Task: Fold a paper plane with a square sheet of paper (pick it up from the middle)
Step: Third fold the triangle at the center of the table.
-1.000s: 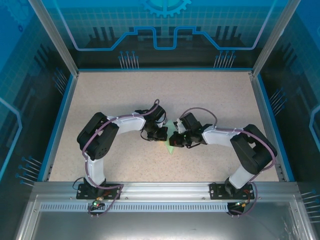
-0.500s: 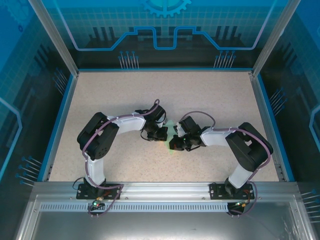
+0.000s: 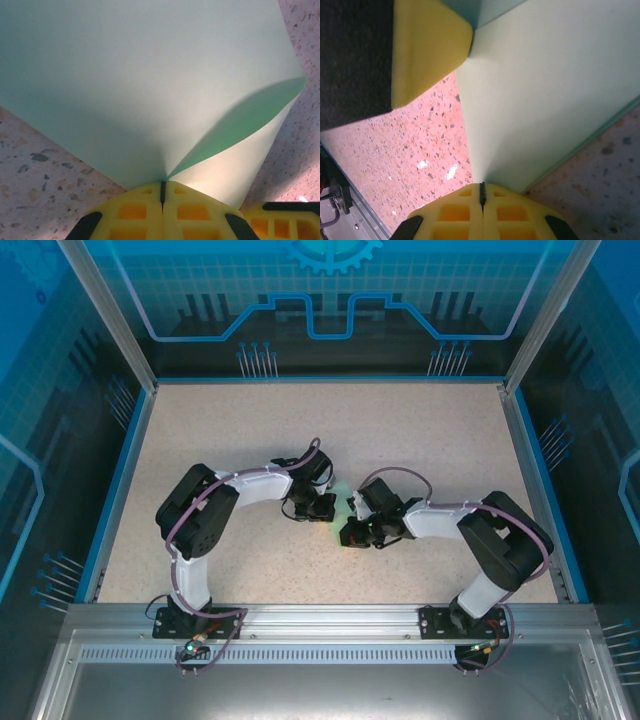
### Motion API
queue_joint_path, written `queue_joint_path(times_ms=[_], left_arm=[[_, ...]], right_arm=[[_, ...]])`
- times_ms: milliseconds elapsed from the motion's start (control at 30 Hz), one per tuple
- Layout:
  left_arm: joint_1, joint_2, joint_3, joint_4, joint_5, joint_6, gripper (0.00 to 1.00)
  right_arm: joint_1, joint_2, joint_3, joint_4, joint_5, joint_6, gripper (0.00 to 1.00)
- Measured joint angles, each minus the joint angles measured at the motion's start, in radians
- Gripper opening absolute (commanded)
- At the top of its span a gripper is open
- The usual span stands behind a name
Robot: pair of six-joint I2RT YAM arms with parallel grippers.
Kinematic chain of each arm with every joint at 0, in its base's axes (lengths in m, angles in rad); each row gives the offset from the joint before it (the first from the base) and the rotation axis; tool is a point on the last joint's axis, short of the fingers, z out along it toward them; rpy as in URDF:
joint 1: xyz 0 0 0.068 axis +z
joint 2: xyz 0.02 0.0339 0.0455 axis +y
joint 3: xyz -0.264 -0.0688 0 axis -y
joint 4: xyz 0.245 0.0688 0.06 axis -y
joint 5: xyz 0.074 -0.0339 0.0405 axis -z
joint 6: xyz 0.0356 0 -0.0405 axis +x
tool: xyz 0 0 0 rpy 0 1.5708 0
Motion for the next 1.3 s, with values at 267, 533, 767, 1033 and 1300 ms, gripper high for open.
queue_joint_path(times_ms=[267, 533, 767, 1033, 1300], left_arm=[[0.000, 0.000, 0.000, 0.000, 0.000, 0.000, 0.02], [0.000, 0.001, 0.000, 0.000, 0.000, 0.000, 0.02], [0.000, 0.002, 0.000, 0.000, 0.000, 0.001, 0.02], [0.000, 0.003, 0.002, -0.001, 0.000, 0.005, 0.02], [0.000, 0.006, 0.007, -0.006, 0.000, 0.006, 0.02]], right_arm=[[0.006, 0.004, 0.021, -0.011, -0.002, 0.012, 0.00], [0.017, 0.054, 0.041, 0.009, -0.022, 0.018, 0.00], [0.017, 0.057, 0.038, 0.016, -0.031, 0.018, 0.00], [0.033, 0.042, 0.031, -0.006, -0.023, -0.028, 0.00], [0.064, 0.005, 0.007, -0.060, -0.023, -0.066, 0.00]])
